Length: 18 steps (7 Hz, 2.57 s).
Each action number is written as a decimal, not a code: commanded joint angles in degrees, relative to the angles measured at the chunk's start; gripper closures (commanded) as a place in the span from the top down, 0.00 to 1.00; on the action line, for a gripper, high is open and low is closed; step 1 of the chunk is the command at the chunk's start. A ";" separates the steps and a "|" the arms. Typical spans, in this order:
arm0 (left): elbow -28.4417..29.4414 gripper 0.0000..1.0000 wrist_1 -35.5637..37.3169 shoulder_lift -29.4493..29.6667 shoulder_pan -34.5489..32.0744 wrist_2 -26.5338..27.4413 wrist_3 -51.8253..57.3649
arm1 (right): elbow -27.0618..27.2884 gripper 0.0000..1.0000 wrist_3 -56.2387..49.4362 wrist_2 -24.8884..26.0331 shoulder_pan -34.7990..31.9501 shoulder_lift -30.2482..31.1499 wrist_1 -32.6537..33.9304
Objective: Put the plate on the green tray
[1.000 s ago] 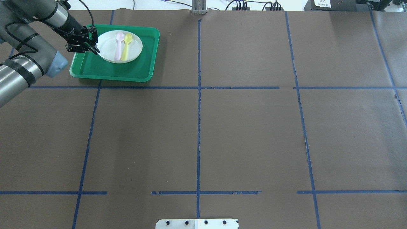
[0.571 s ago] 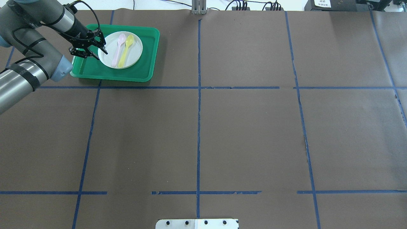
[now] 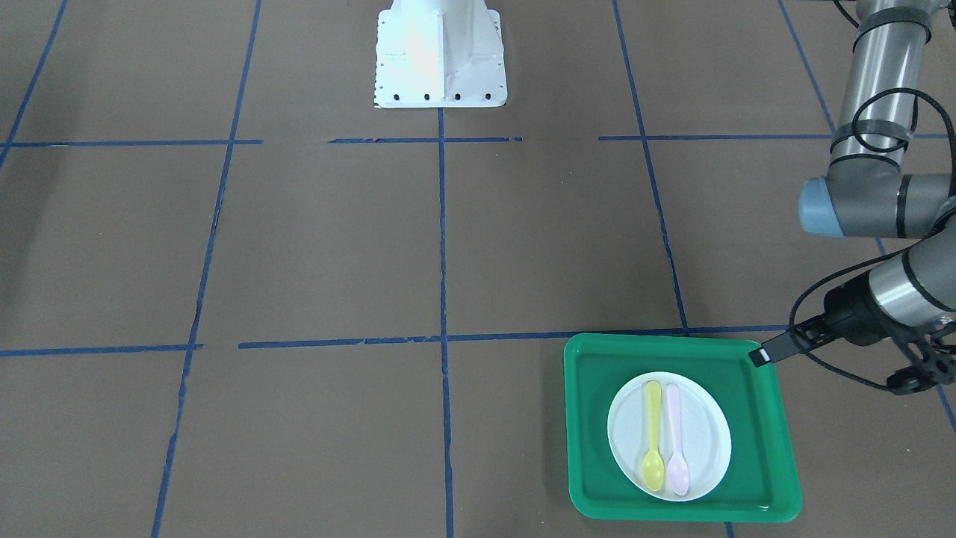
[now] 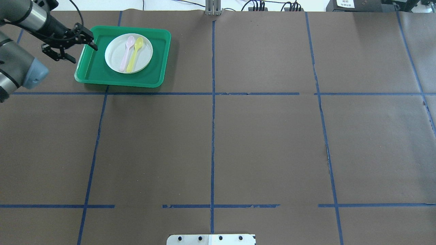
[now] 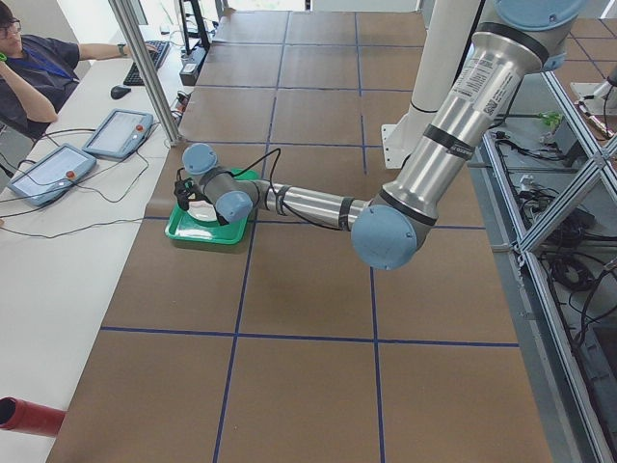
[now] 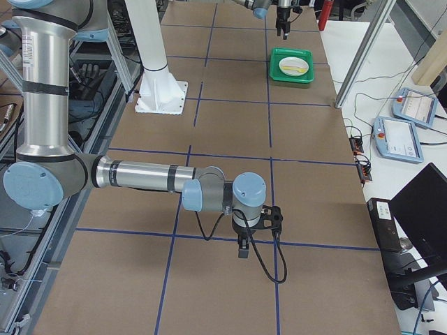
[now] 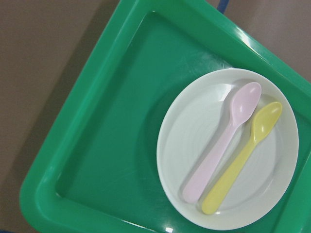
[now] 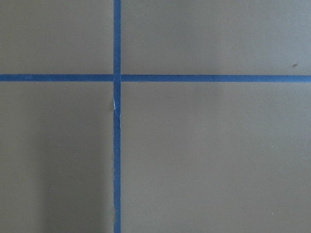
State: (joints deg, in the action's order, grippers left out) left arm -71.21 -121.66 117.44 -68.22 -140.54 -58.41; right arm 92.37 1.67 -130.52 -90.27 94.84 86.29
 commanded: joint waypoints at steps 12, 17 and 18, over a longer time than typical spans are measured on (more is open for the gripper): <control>-23.54 1.00 33.07 -27.79 -23.80 12.05 67.64 | 0.00 1.00 0.00 0.00 0.00 -0.09 0.02; -23.97 1.00 32.98 -27.53 -23.45 12.22 67.99 | 0.00 1.00 0.00 0.00 0.00 -0.09 -0.07; -24.06 1.00 32.98 -27.53 -23.45 12.22 68.08 | 0.00 1.00 0.00 0.00 0.00 -0.09 -0.07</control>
State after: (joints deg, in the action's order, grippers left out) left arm -95.15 -88.68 89.91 -91.70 -128.32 9.55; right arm 92.37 1.67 -130.52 -90.26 94.75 86.25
